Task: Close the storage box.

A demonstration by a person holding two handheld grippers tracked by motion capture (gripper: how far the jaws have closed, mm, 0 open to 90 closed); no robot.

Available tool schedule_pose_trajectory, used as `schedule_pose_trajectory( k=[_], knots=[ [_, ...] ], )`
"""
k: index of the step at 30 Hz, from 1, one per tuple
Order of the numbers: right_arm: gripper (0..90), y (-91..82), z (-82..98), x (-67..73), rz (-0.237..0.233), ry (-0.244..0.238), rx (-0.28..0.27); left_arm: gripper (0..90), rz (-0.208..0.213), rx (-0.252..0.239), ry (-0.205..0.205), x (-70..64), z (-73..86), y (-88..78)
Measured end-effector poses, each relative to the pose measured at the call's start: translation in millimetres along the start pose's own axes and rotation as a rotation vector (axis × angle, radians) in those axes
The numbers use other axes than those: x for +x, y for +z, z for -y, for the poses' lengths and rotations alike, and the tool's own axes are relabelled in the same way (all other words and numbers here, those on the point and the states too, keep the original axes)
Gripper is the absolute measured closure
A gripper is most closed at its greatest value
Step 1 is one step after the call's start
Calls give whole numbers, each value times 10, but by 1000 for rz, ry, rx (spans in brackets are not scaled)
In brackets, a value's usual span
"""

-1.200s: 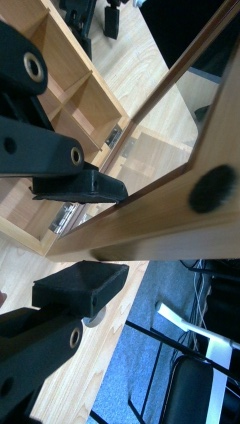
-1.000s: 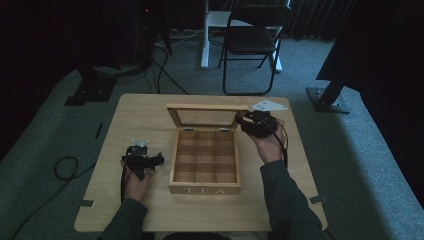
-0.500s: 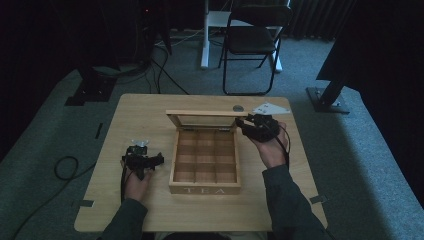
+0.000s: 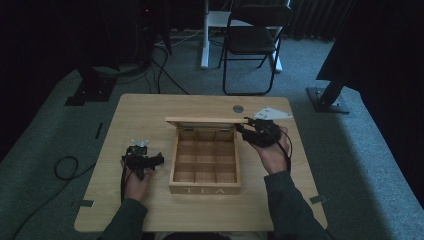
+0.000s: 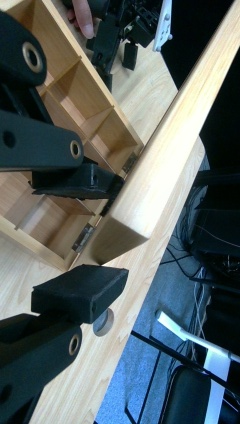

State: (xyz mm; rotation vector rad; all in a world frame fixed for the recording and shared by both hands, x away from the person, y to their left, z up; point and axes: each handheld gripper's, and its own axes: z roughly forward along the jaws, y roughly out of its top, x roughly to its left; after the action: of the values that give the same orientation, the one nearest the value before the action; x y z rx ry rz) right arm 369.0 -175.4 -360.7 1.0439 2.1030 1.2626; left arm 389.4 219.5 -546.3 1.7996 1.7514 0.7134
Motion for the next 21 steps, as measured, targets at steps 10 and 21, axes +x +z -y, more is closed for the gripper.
schedule_pose_trajectory(
  k=[10, 21],
  knots=[
    [518, -76, 44, 89, 11, -16, -4, 17, 1, 1, -2, 0, -1, -1],
    [476, -93, 120, 157, 25, -28, 21, 17, 0, 1, 3, 2, 0, -1]
  ],
)
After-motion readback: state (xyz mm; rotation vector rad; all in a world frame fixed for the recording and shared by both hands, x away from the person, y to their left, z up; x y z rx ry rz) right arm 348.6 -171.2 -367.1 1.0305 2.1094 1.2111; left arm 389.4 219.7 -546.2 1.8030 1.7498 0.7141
